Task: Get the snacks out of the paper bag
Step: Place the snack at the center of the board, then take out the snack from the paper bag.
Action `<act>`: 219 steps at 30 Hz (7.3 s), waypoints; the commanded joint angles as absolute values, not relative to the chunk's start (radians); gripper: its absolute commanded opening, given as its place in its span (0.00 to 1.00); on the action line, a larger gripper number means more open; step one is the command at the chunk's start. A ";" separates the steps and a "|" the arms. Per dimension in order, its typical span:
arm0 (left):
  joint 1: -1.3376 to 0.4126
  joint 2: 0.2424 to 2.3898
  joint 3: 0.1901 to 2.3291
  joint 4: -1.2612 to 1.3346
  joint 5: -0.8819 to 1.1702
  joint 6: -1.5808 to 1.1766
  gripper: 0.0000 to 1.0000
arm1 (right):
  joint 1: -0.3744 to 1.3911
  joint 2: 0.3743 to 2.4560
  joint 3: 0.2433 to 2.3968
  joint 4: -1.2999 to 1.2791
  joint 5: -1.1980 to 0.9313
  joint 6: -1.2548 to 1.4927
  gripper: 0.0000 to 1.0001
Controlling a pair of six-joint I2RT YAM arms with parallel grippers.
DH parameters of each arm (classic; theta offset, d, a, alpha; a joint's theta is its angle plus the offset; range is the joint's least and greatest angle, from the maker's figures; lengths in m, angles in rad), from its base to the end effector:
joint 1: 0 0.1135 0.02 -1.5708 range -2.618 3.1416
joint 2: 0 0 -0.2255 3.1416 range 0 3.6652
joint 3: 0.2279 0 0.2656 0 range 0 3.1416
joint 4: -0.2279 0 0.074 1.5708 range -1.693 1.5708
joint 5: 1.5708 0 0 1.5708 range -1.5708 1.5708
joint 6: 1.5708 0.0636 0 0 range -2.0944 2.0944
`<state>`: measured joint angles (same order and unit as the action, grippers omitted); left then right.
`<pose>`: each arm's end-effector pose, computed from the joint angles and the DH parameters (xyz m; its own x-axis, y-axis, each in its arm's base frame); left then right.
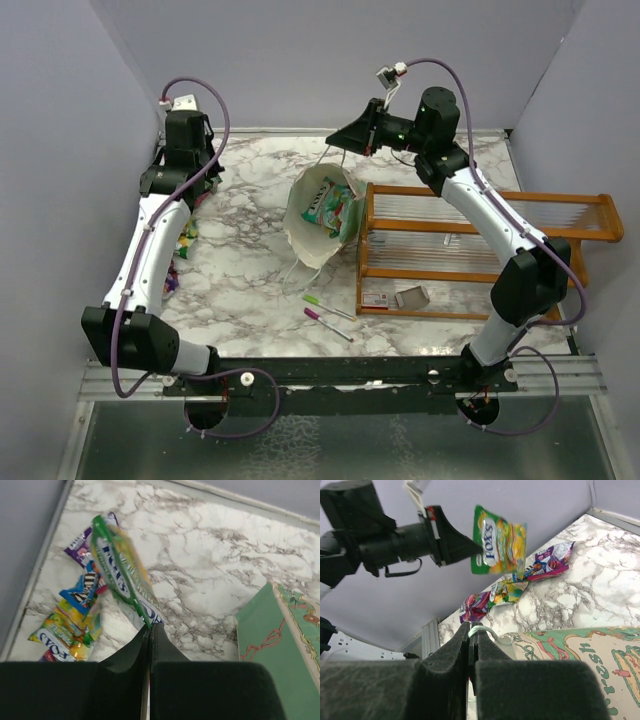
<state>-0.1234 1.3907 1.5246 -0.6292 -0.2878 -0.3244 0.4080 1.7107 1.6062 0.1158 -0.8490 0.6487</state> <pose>0.3464 -0.0248 0.3652 -0.4057 -0.2576 -0.8769 -0.2734 0.9497 -0.1526 0.3767 0.2148 0.3708 -0.5664 0.1901 -0.8019 -0.7642 0.2433 0.5974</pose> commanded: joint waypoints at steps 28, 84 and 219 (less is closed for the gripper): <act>0.054 1.674 1.233 -0.432 -0.038 -0.317 0.03 | 0.400 1.687 1.604 0.117 -0.835 0.636 0.01; -0.791 1.339 0.928 0.052 -0.239 -0.514 0.22 | 0.414 1.675 1.583 0.154 -0.935 0.643 0.01; -0.683 1.589 0.918 0.274 -0.165 -0.425 0.28 | 0.456 1.672 1.583 0.132 -0.850 0.641 0.01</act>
<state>-0.6765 1.5787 0.9417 0.1280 -0.1963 -0.4843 0.4458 1.6600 1.5391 0.0761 -0.8761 0.6029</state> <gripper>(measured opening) 0.282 0.020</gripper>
